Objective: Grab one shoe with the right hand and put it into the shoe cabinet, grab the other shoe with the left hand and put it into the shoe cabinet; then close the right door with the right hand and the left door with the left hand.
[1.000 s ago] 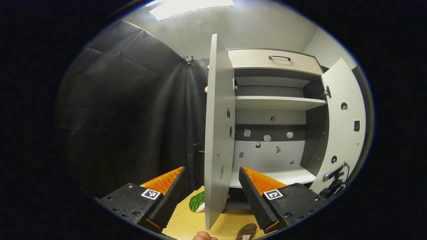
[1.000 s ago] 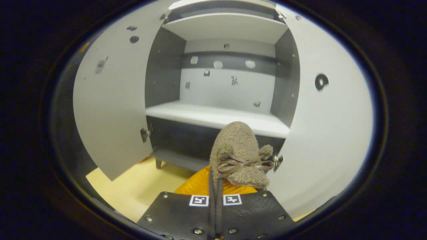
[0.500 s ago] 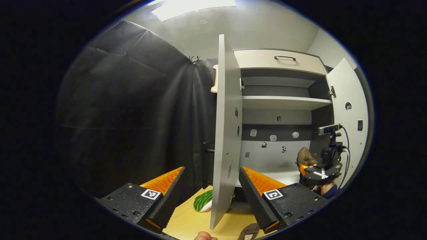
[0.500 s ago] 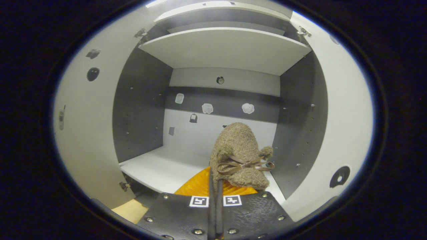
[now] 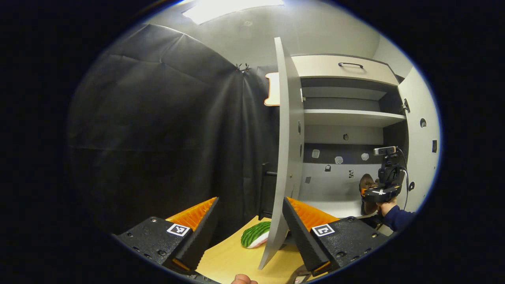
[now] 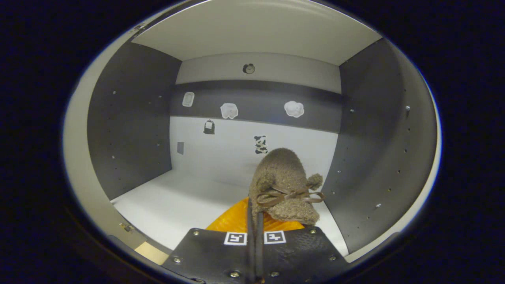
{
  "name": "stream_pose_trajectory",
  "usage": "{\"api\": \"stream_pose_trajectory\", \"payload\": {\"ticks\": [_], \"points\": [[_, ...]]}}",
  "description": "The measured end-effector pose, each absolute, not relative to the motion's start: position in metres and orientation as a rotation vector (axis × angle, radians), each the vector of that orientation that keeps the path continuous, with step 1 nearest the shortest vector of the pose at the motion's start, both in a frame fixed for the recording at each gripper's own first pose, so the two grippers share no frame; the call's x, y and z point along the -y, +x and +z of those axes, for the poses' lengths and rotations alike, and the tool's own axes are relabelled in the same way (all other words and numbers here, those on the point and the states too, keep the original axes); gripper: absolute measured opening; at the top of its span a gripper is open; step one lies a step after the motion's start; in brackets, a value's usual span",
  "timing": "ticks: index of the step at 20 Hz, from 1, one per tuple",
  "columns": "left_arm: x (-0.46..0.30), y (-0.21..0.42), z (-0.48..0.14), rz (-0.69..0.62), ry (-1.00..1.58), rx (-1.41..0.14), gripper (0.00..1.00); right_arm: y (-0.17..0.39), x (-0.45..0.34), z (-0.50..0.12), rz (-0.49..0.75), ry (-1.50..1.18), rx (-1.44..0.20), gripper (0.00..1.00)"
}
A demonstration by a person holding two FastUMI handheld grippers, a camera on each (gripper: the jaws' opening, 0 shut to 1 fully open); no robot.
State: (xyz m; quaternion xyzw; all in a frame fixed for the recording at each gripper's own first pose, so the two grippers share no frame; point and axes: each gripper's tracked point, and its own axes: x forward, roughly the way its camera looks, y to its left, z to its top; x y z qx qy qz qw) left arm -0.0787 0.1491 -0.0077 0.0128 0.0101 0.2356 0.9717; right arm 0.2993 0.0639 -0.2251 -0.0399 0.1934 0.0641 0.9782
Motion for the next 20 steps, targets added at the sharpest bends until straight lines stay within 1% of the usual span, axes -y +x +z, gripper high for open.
{"api": "stream_pose_trajectory", "payload": {"ticks": [1,2,3,9,13,14,15,16,17,20], "points": [[-0.152,-0.080,-0.008,0.484,0.023,-0.021,0.93,0.304,-0.066,-0.230,0.131,-0.082,-0.397,0.01],[-0.153,-0.081,-0.010,0.492,0.020,-0.024,0.96,0.309,-0.069,-0.237,0.133,-0.083,-0.412,0.01],[-0.155,-0.082,-0.010,0.498,0.018,-0.026,0.97,0.314,-0.070,-0.243,0.134,-0.082,-0.428,0.01],[-0.160,-0.087,-0.017,0.532,0.014,-0.041,0.96,0.329,-0.079,-0.279,0.129,-0.060,-0.528,0.01],[-0.158,-0.088,-0.018,0.542,0.011,-0.041,0.96,0.332,-0.076,-0.283,0.103,-0.039,-0.557,0.01],[-0.157,-0.088,-0.018,0.541,0.009,-0.040,0.96,0.331,-0.074,-0.285,0.092,-0.029,-0.568,0.00],[-0.156,-0.088,-0.018,0.538,0.007,-0.039,0.96,0.329,-0.073,-0.284,0.089,-0.015,-0.584,0.03],[-0.153,-0.088,-0.018,0.533,0.006,-0.038,0.96,0.328,-0.075,-0.286,0.097,0.003,-0.596,0.10],[-0.151,-0.087,-0.017,0.527,0.005,-0.036,0.96,0.327,-0.078,-0.283,0.110,0.022,-0.601,0.11],[-0.143,-0.087,-0.018,0.500,0.009,-0.036,0.96,0.318,-0.078,-0.278,0.127,0.033,-0.615,0.80]]}}
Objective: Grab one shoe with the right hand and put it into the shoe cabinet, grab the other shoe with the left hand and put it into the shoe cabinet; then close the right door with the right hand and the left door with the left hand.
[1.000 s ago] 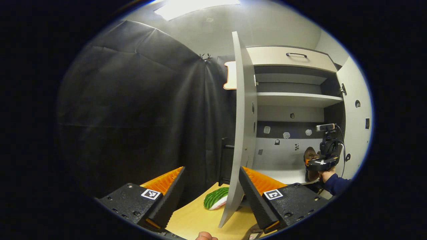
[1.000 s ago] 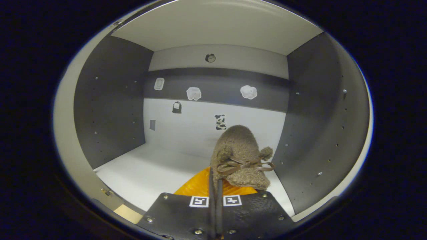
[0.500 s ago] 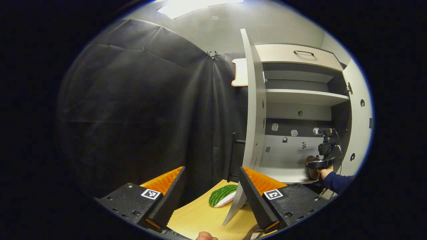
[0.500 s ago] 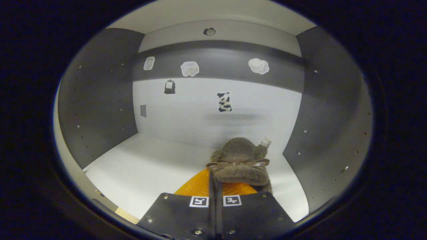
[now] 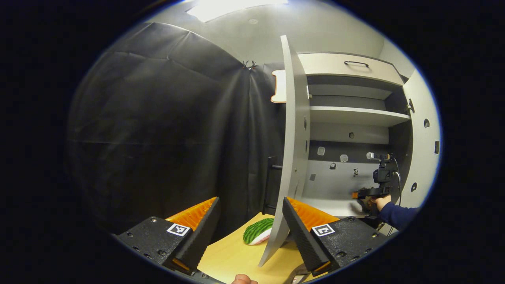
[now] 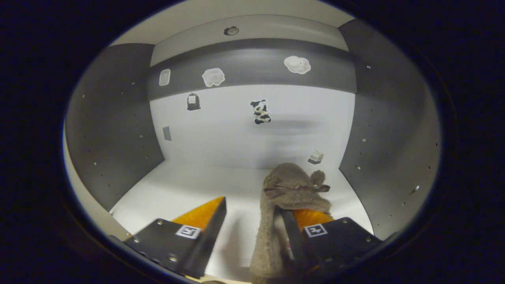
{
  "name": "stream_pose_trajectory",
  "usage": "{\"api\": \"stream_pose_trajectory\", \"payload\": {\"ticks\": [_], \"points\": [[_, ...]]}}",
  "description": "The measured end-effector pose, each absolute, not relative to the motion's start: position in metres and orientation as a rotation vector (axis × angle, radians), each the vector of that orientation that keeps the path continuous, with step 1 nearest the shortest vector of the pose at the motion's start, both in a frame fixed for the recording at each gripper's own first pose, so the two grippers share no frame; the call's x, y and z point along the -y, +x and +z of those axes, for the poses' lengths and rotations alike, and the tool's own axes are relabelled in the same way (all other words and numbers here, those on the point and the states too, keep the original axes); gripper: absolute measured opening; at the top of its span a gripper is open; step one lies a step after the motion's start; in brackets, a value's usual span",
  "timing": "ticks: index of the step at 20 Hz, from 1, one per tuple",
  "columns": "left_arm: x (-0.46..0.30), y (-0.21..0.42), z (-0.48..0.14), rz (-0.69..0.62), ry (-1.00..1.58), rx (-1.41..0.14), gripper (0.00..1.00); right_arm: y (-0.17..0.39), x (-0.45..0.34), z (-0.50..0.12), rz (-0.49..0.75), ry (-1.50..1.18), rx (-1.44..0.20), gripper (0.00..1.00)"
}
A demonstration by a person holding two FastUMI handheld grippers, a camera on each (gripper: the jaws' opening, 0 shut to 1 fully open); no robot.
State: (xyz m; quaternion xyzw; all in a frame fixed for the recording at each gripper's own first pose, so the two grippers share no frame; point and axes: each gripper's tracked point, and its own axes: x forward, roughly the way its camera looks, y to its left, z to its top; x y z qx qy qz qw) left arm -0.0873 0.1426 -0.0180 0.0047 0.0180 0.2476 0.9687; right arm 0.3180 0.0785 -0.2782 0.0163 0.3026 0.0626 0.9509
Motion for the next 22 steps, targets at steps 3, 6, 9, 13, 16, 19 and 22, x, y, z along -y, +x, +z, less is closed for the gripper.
{"api": "stream_pose_trajectory", "payload": {"ticks": [3,6,9,13,16,19,22], "points": [[-0.132,-0.088,-0.017,0.468,0.010,-0.033,0.96,0.305,-0.080,-0.269,0.145,0.027,-0.625,0.84],[-0.120,-0.088,-0.018,0.425,0.006,-0.030,0.96,0.288,-0.071,-0.253,0.141,0.009,-0.607,0.85],[-0.105,-0.087,-0.023,0.372,0.001,-0.040,0.97,0.268,-0.063,-0.212,0.138,-0.013,-0.528,0.85],[-0.078,-0.079,-0.035,0.276,-0.015,-0.072,0.97,0.230,-0.055,-0.137,0.132,0.017,-0.390,0.85],[-0.054,-0.068,-0.053,0.190,-0.037,-0.115,0.96,0.198,-0.048,-0.083,0.134,0.021,-0.283,0.85],[-0.031,-0.058,-0.080,0.106,-0.041,-0.186,0.97,0.162,-0.043,-0.031,0.143,0.030,-0.183,0.84],[-0.015,-0.047,-0.112,0.044,-0.038,-0.261,0.97,0.130,-0.030,0.012,0.131,0.028,-0.101,0.84]]}}
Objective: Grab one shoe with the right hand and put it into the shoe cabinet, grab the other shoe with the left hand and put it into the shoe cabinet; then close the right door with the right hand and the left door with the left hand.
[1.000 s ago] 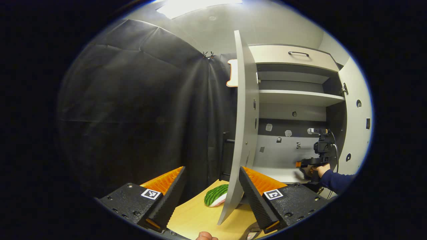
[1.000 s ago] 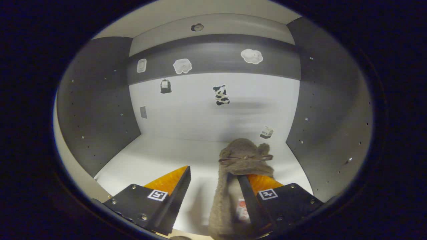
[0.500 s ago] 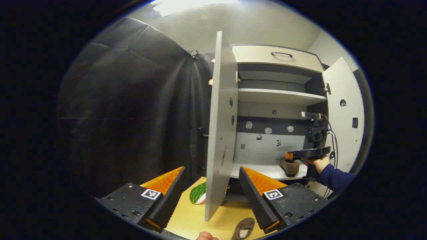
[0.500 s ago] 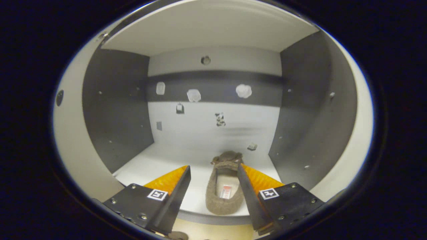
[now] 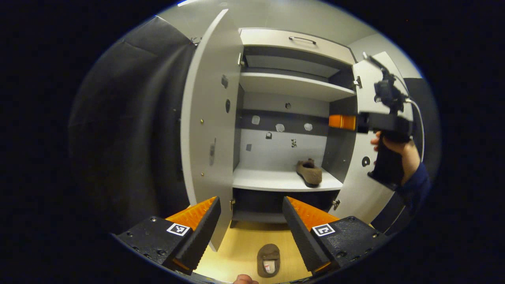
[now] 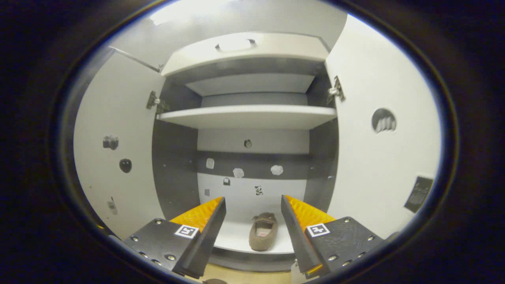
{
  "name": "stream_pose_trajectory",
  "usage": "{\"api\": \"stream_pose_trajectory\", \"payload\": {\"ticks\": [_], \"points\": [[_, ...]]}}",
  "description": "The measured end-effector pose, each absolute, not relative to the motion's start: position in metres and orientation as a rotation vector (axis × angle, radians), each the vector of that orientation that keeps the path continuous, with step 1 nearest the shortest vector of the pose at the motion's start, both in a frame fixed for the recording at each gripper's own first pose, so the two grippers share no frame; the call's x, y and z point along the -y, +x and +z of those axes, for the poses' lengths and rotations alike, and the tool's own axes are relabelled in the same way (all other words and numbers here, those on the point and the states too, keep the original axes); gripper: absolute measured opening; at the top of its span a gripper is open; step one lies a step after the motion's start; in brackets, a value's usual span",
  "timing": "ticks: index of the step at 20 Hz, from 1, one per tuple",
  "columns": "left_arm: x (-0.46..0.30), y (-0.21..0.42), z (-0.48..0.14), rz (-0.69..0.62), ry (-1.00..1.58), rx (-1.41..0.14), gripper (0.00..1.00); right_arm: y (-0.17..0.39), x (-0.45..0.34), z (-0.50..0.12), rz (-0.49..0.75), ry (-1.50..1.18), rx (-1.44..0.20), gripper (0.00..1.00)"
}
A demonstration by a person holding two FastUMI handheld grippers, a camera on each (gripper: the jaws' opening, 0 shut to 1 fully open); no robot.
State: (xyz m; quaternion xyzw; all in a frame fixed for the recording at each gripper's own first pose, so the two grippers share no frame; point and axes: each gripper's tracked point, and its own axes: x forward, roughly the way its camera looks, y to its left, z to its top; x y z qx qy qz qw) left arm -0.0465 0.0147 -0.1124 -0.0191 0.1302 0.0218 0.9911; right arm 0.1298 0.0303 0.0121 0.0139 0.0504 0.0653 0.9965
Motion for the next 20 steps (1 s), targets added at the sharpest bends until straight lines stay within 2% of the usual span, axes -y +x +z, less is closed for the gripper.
{"api": "stream_pose_trajectory", "payload": {"ticks": [2,4,13,20], "points": [[-0.006,-0.042,-0.142,0.012,-0.035,-0.328,0.94,0.107,-0.022,0.039,0.120,0.011,-0.053,0.84],[-0.002,-0.040,-0.175,-0.006,-0.024,-0.393,0.97,0.086,-0.017,0.061,0.113,0.007,-0.012,0.84],[0.008,-0.051,-0.353,-0.116,0.002,-0.793,0.98,0.029,0.030,0.121,0.012,-0.018,0.088,0.84],[-0.004,-0.087,-0.421,-0.161,-0.069,-1.110,0.95,0.009,0.053,0.137,-0.053,-0.044,0.112,0.84]]}}
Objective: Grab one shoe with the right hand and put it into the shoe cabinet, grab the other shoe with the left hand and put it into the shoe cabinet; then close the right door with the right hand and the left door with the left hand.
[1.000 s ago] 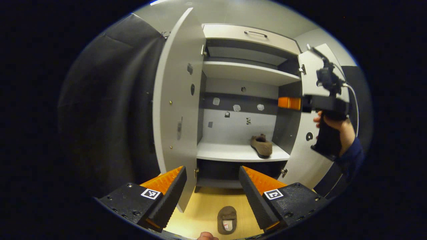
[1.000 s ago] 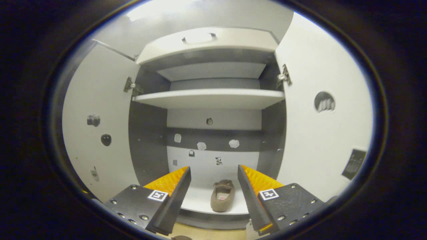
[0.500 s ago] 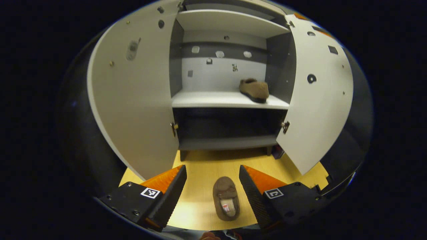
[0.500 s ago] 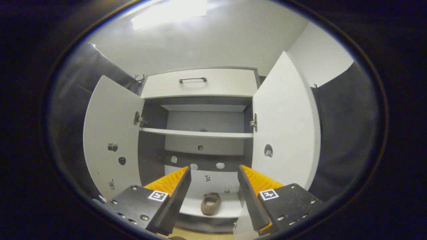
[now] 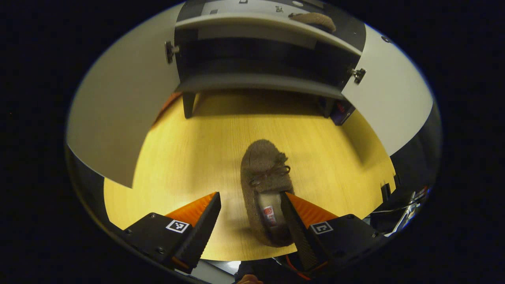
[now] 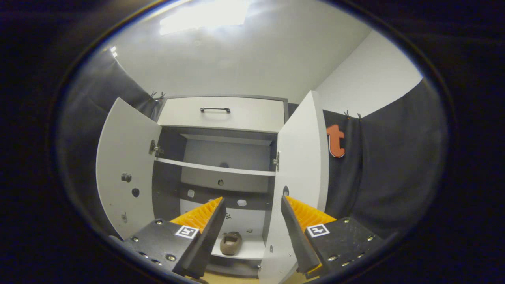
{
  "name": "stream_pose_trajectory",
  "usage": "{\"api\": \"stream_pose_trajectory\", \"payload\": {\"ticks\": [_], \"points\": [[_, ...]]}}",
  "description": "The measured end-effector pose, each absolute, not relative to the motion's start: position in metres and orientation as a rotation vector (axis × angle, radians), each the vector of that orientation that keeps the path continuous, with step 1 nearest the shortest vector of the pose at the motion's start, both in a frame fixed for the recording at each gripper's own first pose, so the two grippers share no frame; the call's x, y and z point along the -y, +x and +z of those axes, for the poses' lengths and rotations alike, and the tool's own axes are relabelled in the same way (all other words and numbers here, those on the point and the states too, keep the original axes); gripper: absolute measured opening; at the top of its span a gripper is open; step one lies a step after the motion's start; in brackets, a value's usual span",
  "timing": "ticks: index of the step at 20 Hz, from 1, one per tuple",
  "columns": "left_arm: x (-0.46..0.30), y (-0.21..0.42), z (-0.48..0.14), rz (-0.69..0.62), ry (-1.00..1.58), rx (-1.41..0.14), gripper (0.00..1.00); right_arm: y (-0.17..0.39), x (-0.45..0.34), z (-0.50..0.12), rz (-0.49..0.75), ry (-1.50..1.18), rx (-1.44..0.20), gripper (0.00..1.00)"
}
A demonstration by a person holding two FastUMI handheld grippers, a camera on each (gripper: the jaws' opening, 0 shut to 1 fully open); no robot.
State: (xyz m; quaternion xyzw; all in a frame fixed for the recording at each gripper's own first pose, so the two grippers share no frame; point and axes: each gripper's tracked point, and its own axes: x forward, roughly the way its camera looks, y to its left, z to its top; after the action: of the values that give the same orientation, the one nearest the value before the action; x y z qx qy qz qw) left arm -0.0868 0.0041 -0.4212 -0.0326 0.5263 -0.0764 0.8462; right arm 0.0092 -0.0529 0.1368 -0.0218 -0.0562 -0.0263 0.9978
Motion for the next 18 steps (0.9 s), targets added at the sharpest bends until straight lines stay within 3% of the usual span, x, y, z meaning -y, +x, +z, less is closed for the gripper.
{"api": "stream_pose_trajectory", "payload": {"ticks": [5,9,13,14,15,18], "points": [[-0.010,-0.099,-0.422,-0.157,-0.123,-1.228,0.91,0.001,0.069,0.136,-0.110,-0.081,0.109,0.84],[-0.009,-0.101,-0.421,-0.152,-0.225,-1.280,0.80,-0.002,0.081,0.134,-0.147,-0.108,0.100,0.84],[-0.001,-0.102,-0.421,-0.140,-0.355,-1.339,0.58,-0.006,0.085,0.134,-0.161,-0.112,0.101,0.84],[0.001,-0.102,-0.422,-0.135,-0.374,-1.348,0.40,-0.006,0.086,0.133,-0.164,-0.113,0.102,0.84],[0.000,-0.101,-0.424,-0.128,-0.386,-1.352,0.40,-0.007,0.087,0.134,-0.168,-0.115,0.103,0.84],[-0.004,-0.099,-0.423,-0.113,-0.422,-1.347,0.23,-0.010,0.090,0.135,-0.178,-0.119,0.112,0.84]]}}
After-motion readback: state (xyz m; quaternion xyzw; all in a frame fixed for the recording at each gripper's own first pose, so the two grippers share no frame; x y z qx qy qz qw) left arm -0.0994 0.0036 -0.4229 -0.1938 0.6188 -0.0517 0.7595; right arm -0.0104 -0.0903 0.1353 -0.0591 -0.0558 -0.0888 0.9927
